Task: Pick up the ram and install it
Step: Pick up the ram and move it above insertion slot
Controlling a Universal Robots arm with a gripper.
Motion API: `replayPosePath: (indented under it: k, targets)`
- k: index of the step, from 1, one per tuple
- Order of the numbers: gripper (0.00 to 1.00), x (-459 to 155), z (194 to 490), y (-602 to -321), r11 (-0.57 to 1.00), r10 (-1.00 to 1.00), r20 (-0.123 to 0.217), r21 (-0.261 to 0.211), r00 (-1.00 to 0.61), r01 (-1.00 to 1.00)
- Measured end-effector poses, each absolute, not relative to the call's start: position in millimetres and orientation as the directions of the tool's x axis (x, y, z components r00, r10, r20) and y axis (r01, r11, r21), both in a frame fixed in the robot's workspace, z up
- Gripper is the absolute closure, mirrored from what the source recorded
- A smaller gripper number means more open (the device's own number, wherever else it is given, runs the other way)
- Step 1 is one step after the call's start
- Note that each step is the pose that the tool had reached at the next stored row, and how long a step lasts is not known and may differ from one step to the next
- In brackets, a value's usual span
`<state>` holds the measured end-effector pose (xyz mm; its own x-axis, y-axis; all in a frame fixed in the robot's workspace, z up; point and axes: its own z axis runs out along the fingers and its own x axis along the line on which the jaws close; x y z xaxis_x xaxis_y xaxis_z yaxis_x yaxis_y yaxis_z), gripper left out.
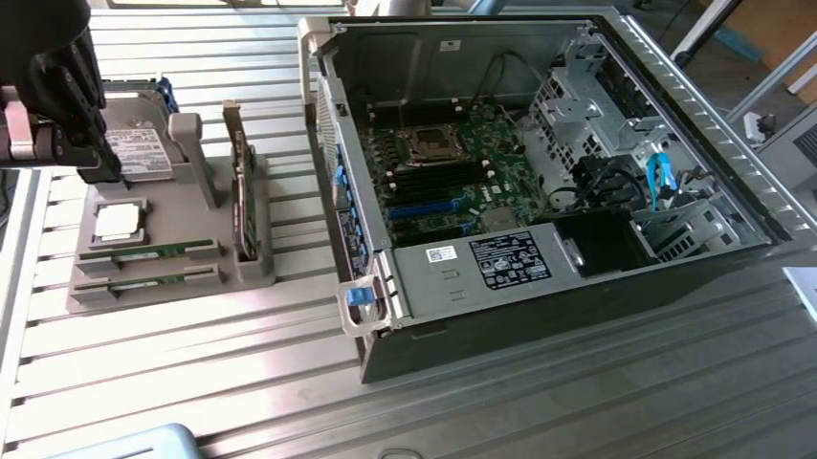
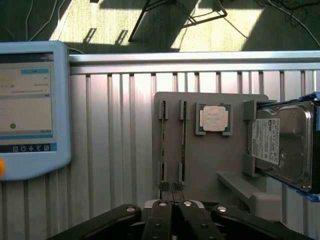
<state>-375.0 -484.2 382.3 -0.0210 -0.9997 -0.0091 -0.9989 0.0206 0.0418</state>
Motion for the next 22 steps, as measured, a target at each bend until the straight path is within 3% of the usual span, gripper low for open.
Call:
replayPosePath:
  k: [8, 22]
  targets:
    - [0.89, -375, 381, -484, -0.04, -0.999, -0.009, 0.042, 0.04, -0.998]
    - [0.89, -380, 352, -484, -0.047, -0.999, -0.008, 0.043, 0.046, -0.998]
